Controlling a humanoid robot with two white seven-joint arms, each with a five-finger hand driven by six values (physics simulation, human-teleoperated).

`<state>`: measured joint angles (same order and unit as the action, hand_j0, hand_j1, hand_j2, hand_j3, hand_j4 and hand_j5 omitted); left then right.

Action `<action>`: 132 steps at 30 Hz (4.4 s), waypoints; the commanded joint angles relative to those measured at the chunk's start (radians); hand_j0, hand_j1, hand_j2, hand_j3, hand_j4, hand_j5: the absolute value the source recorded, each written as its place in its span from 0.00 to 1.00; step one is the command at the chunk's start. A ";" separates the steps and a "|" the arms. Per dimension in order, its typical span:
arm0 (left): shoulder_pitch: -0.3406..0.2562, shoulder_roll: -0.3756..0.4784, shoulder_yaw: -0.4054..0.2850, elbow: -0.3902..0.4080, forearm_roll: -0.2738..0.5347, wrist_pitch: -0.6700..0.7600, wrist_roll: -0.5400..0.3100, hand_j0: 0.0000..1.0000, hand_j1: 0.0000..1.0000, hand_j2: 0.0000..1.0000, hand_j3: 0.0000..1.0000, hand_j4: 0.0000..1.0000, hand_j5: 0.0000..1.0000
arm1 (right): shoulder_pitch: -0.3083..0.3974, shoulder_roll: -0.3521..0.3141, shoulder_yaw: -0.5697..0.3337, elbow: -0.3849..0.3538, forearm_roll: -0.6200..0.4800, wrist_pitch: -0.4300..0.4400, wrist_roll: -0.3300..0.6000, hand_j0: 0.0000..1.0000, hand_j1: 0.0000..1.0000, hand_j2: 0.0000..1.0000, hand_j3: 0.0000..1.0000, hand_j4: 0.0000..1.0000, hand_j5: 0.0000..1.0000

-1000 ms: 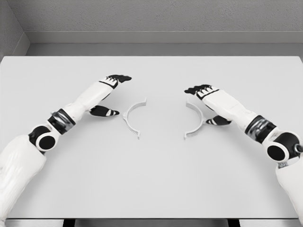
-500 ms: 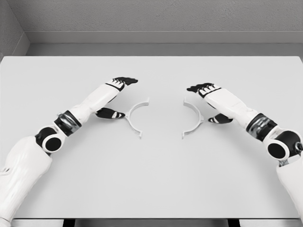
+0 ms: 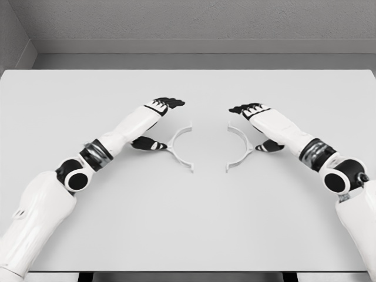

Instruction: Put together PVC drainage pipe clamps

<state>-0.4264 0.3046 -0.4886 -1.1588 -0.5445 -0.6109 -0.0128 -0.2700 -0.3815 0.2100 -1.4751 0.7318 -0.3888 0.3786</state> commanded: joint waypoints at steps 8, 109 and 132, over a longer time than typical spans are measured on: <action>-0.002 0.002 0.010 0.002 0.003 0.000 0.001 1.00 1.00 1.00 1.00 1.00 1.00 | -0.015 0.026 0.042 0.002 -0.002 0.018 0.000 1.00 1.00 1.00 1.00 1.00 1.00; -0.005 -0.122 0.004 0.033 -0.083 0.000 0.001 1.00 1.00 1.00 1.00 1.00 1.00 | 0.215 -0.014 -0.405 -0.241 -0.084 -0.191 0.000 1.00 1.00 1.00 1.00 1.00 1.00; -0.011 -0.140 0.005 0.033 -0.083 0.000 0.001 1.00 1.00 1.00 1.00 1.00 1.00 | 0.215 -0.014 -0.405 -0.243 -0.084 -0.191 0.000 1.00 1.00 1.00 1.00 1.00 1.00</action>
<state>-0.4387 0.1644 -0.4851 -1.1250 -0.6341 -0.6109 -0.0129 -0.0552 -0.3952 -0.1945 -1.7169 0.6534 -0.5817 0.3795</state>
